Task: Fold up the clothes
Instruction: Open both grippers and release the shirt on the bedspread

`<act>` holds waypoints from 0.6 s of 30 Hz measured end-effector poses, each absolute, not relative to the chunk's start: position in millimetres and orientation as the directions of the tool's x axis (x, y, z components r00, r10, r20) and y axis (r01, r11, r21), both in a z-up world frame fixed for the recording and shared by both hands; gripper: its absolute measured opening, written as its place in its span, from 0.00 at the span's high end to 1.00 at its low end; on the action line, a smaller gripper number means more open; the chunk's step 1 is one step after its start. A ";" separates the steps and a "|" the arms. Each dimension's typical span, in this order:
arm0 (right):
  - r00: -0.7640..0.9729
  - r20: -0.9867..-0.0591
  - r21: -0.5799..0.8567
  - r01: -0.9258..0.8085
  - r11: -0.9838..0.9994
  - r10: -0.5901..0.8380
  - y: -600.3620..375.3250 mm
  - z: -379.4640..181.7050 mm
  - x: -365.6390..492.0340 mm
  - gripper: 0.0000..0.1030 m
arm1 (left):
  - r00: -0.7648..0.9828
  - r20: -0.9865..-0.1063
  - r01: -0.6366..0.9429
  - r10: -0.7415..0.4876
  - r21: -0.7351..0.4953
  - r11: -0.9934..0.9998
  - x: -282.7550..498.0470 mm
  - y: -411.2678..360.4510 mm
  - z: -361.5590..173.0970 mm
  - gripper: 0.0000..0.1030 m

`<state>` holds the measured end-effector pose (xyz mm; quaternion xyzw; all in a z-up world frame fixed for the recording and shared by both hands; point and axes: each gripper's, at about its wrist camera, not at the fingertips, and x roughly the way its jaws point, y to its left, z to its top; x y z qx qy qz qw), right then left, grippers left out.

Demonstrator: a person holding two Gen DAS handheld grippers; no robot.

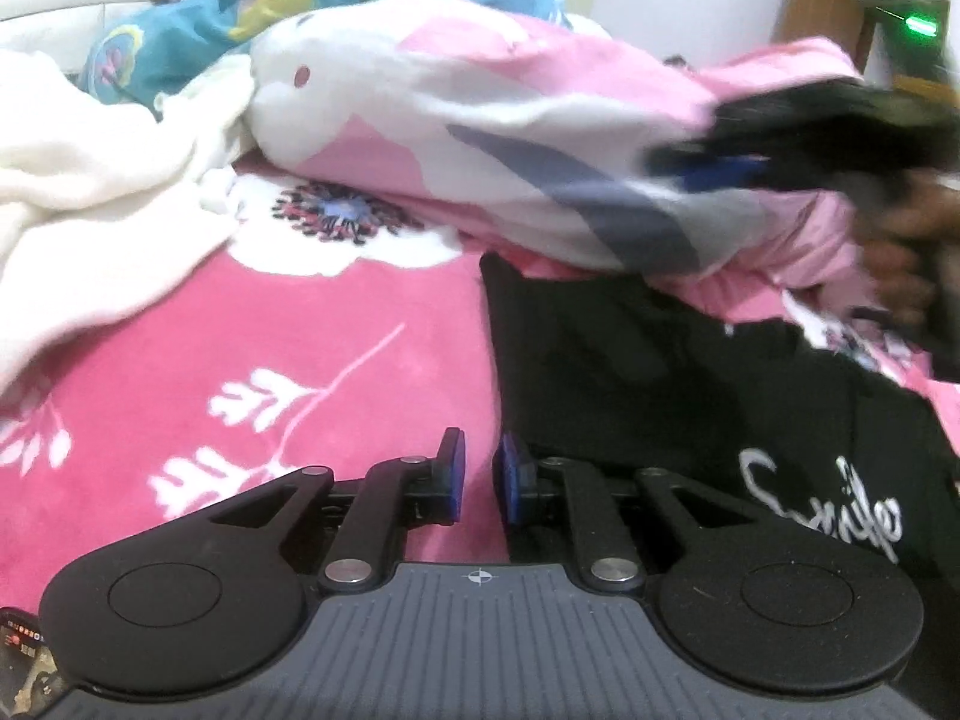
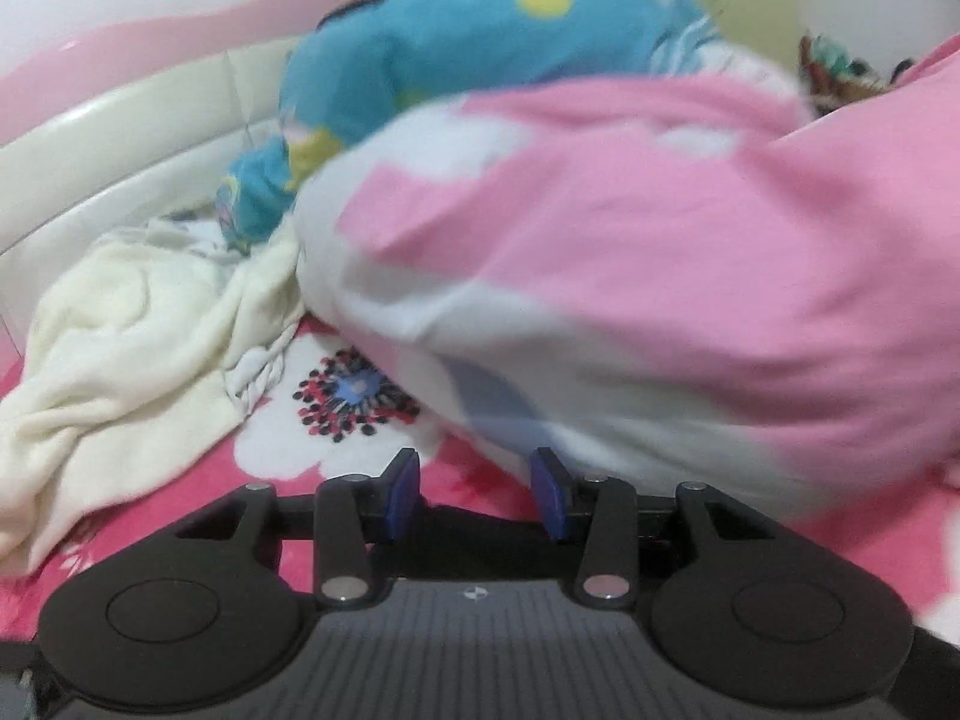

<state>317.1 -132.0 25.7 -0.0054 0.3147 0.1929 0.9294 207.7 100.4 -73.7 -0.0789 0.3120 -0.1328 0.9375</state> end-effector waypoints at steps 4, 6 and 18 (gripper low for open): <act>0.785 -0.541 0.105 -0.294 0.950 0.303 -176.3 64.5 269.2 0.66 | 0.780 -0.546 0.221 -0.305 -0.216 0.951 204.3 93.8 -70.6 0.87; 0.808 -0.524 0.115 -0.249 0.962 0.272 -199.9 75.0 243.7 0.67 | 0.776 -0.550 0.230 -0.310 -0.211 0.950 203.7 92.1 -70.2 0.87; 0.786 -0.614 0.299 0.313 0.901 -0.069 -400.9 54.4 104.4 0.64 | 0.781 -0.555 0.211 -0.286 -0.197 0.957 198.4 81.3 -60.2 0.78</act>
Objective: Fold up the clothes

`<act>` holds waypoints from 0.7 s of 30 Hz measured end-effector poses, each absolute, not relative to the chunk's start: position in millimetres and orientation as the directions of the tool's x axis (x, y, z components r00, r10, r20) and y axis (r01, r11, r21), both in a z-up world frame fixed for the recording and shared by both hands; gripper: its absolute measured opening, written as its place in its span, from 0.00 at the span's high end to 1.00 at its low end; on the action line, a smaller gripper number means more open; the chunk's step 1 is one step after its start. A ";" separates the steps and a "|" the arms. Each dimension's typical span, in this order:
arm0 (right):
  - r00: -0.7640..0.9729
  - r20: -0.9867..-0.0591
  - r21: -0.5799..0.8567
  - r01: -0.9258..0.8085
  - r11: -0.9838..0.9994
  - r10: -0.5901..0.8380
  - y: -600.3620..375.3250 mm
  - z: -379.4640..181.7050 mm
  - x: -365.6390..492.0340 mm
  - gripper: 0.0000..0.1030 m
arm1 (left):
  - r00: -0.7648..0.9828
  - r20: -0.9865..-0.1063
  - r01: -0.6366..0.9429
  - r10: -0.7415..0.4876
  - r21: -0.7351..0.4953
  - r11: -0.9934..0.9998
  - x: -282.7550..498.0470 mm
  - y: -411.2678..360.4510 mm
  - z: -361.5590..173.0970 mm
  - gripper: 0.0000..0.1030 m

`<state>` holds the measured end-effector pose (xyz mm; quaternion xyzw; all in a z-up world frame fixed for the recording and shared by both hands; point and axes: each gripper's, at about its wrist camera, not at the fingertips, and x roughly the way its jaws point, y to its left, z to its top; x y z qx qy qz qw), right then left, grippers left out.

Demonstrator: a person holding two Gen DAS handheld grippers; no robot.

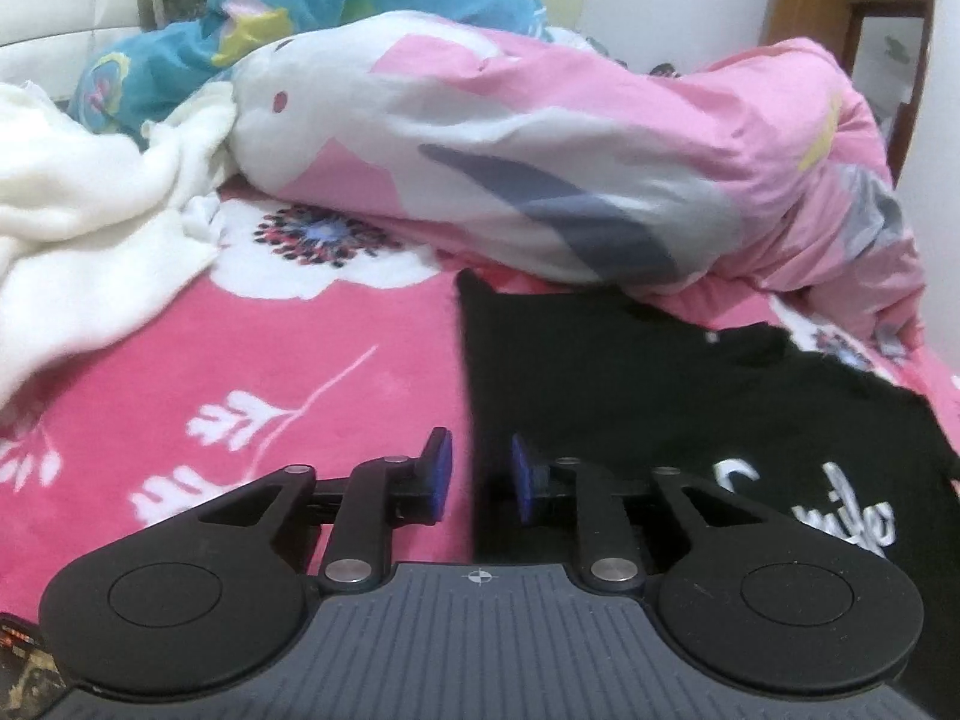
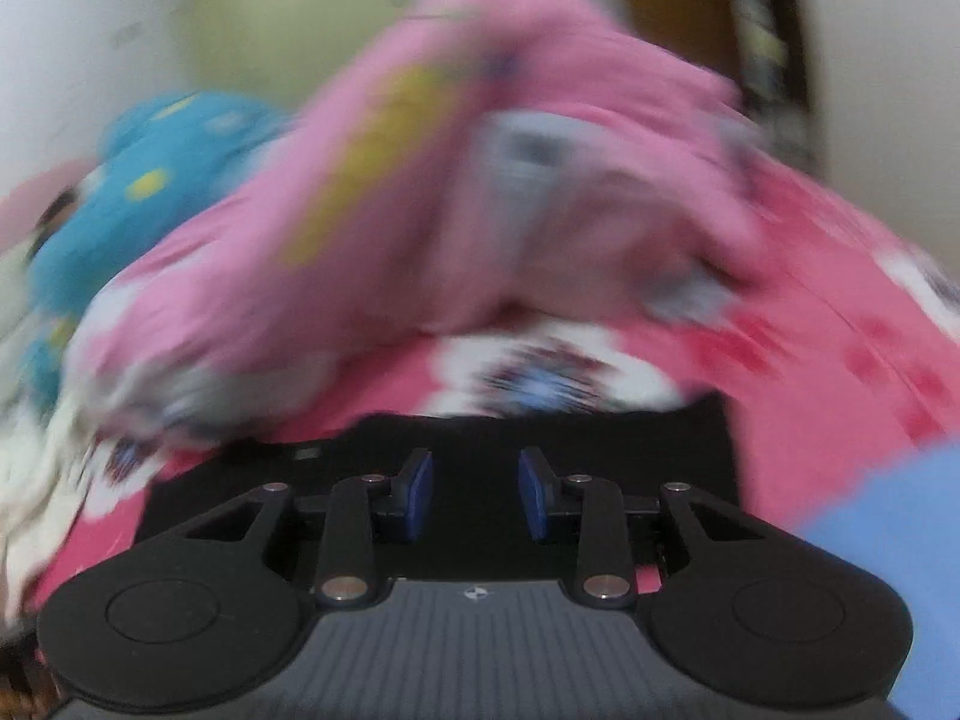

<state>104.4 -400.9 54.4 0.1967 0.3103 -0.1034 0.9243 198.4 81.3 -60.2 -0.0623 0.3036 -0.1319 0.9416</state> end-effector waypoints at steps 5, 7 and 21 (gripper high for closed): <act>0.733 -0.678 0.367 0.404 0.838 -0.056 -477.3 47.6 97.6 0.53 | 0.778 -0.536 0.302 -0.329 -0.140 0.943 168.6 42.0 -27.1 0.74; 0.714 -0.699 0.380 0.407 0.831 -0.030 -496.3 39.5 111.4 0.53 | 0.753 -0.529 0.379 -0.390 -0.135 0.916 156.0 14.8 -14.9 0.71; 0.521 -0.850 0.384 0.512 0.769 0.077 -586.3 -72.4 236.8 0.50 | 0.541 -0.623 0.728 -0.565 0.011 0.685 104.5 -175.3 -41.1 0.69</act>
